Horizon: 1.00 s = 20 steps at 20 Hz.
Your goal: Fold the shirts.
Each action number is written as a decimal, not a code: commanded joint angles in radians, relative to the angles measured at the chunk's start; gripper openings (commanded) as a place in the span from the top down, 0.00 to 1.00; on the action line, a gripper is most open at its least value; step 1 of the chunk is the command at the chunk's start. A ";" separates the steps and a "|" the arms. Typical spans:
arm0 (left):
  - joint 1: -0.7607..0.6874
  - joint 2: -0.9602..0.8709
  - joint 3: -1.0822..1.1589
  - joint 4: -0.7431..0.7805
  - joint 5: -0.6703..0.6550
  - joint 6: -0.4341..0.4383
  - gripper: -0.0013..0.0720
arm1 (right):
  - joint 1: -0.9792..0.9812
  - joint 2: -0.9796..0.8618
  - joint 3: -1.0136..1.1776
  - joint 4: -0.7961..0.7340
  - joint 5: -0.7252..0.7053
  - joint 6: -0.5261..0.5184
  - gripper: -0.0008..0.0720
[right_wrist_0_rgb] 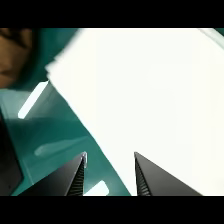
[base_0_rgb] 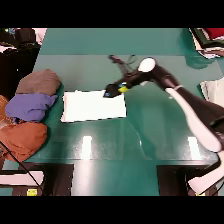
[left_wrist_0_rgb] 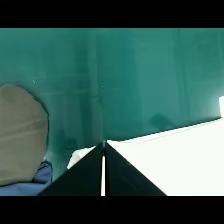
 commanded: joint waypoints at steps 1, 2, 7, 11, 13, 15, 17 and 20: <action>0.002 -0.001 0.001 -0.035 -0.002 -0.001 0.95 | -0.171 0.153 -0.284 -0.035 -0.076 0.043 0.51; 0.002 -0.001 0.001 -0.045 -0.002 0.000 0.95 | -0.205 0.181 -0.353 -0.029 -0.110 0.043 0.50; 0.002 -0.001 0.001 -0.092 0.039 0.000 0.95 | -0.245 0.174 -0.508 0.095 -0.202 0.040 0.03; 0.002 -0.001 0.001 -0.099 0.047 0.000 0.95 | -0.156 0.055 -0.430 0.138 -0.208 0.040 0.04; 0.002 -0.001 0.001 -0.105 0.043 0.000 0.95 | -0.100 -0.020 -0.349 0.183 -0.207 0.040 0.20; 0.002 -0.001 0.001 -0.109 0.034 -0.001 0.95 | -0.049 -0.087 -0.264 0.208 -0.205 0.040 0.21; 0.002 -0.001 0.001 -0.112 0.021 -0.001 0.95 | -0.010 -0.128 -0.193 0.197 -0.205 0.039 0.53; 0.002 -0.001 0.001 -0.122 0.004 -0.001 0.95 | 0.004 -0.145 -0.126 0.193 -0.206 0.013 0.84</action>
